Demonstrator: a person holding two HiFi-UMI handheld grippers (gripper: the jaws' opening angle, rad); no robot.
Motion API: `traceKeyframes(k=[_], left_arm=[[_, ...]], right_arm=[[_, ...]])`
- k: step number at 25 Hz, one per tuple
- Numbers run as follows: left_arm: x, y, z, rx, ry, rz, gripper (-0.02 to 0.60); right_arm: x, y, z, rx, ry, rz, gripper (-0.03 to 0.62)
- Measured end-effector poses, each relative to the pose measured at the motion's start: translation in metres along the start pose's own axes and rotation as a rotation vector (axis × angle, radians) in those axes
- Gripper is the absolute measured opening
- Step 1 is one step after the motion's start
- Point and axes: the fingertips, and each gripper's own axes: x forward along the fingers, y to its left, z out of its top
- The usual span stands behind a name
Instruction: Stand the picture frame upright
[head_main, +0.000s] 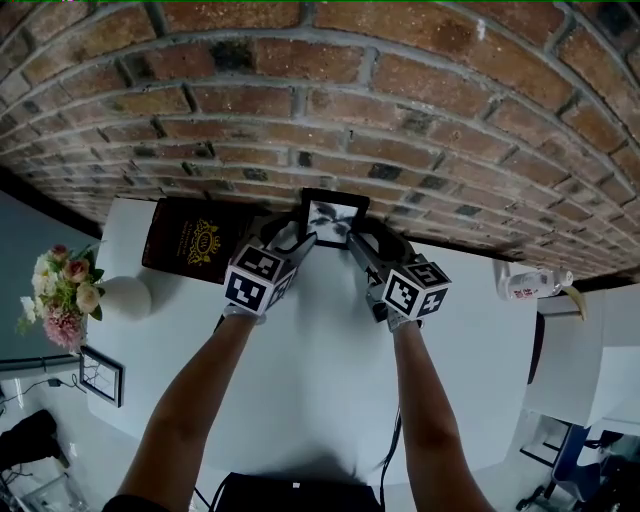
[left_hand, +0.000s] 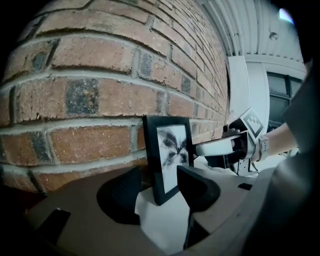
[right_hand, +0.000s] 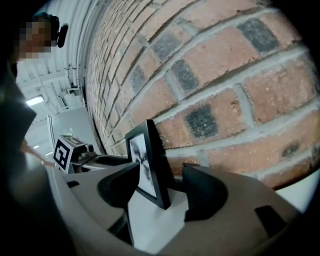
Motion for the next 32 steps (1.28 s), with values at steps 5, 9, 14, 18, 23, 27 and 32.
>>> traceKeyframes(k=[5,9,14,18,23,27,32], left_arm=[[-0.012,0.001,-0.004,-0.023,0.001,0.044,0.235],[-0.026,-0.004,-0.010,-0.039,0.001,0.056,0.235],[-0.050,-0.012,-0.017,-0.025,-0.022,0.093,0.142],[-0.073,-0.021,-0.021,-0.041,-0.063,0.120,0.062],[-0.104,-0.037,-0.019,-0.075,-0.146,0.115,0.002],[-0.129,-0.050,-0.018,-0.098,-0.202,0.103,0.000],[-0.160,-0.076,-0.008,-0.130,-0.284,0.033,0.000]], right_arm=[[-0.021,-0.005,-0.002,-0.022,-0.019,-0.089,0.281],[-0.042,-0.001,-0.011,-0.038,-0.024,-0.135,0.279],[-0.061,0.020,-0.019,-0.075,-0.021,-0.121,0.154],[-0.071,0.048,-0.021,-0.130,-0.023,-0.082,0.081],[-0.084,0.089,-0.022,-0.188,-0.037,-0.028,0.006],[-0.095,0.119,-0.022,-0.213,-0.053,0.013,0.006],[-0.110,0.150,-0.028,-0.228,-0.033,0.035,0.005]])
